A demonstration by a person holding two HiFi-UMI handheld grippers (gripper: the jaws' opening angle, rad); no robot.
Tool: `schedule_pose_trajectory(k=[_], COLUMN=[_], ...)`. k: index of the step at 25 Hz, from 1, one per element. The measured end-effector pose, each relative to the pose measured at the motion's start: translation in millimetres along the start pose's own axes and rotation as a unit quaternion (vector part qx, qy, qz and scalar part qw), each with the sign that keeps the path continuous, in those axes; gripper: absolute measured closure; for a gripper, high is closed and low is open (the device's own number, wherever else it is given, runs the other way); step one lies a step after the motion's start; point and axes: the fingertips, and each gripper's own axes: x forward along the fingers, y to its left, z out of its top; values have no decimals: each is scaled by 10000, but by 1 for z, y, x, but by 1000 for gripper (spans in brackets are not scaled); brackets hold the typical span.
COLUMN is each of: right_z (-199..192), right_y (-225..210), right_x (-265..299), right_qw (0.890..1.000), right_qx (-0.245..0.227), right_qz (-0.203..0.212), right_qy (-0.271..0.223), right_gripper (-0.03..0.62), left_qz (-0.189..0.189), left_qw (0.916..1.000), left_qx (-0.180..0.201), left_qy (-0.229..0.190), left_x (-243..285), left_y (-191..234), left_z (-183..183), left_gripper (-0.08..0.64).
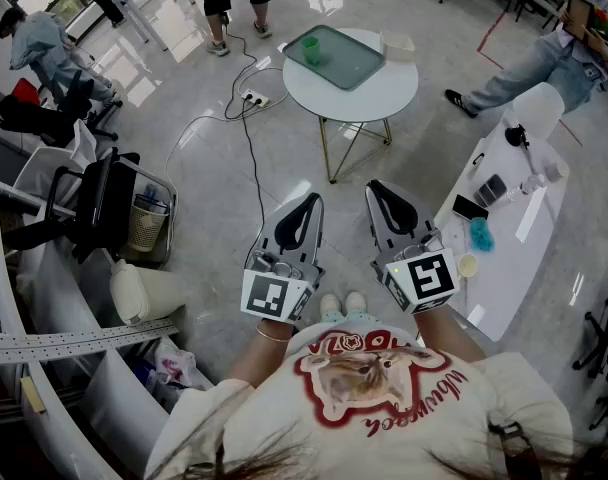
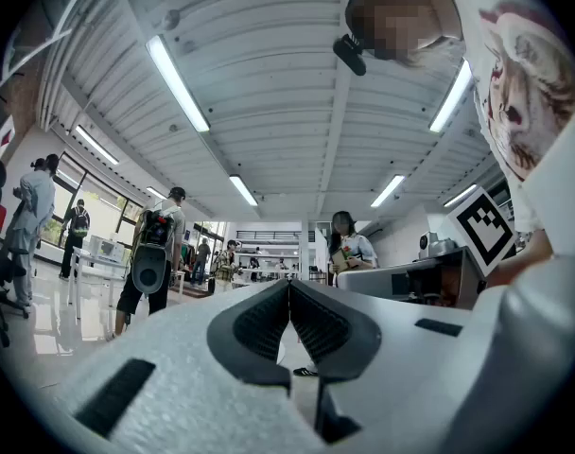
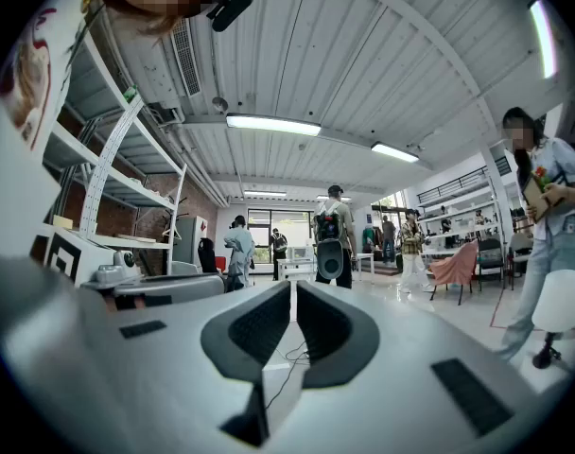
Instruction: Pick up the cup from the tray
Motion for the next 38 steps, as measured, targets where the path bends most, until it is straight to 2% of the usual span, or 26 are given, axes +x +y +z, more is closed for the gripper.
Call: schedule_pose_trajectory(k=[9,15,29,38], right_z=[4,-1,1,-6], right_y=[1,-1,-24,-22], right_x=[1,3,-2,2], right_qw=[10000,9999,9998,9990], right_qx=[-42,117,131,134], right_qz=[14,30,114,426], right_qy=[-48,-20,-47,16], right_gripper=[551,549,549,549], left_qz=[24,46,221,450], left_qw=[10000,10000,9997,9990], left_qx=[-17,-36,-48,-40], left_qy=[-61,-38,-28,-41], left_x=[2,1,11,7], left_y=[3,5,-2,-6], left_z=[4,1,-5,-9], left_gripper=[546,545,546,546])
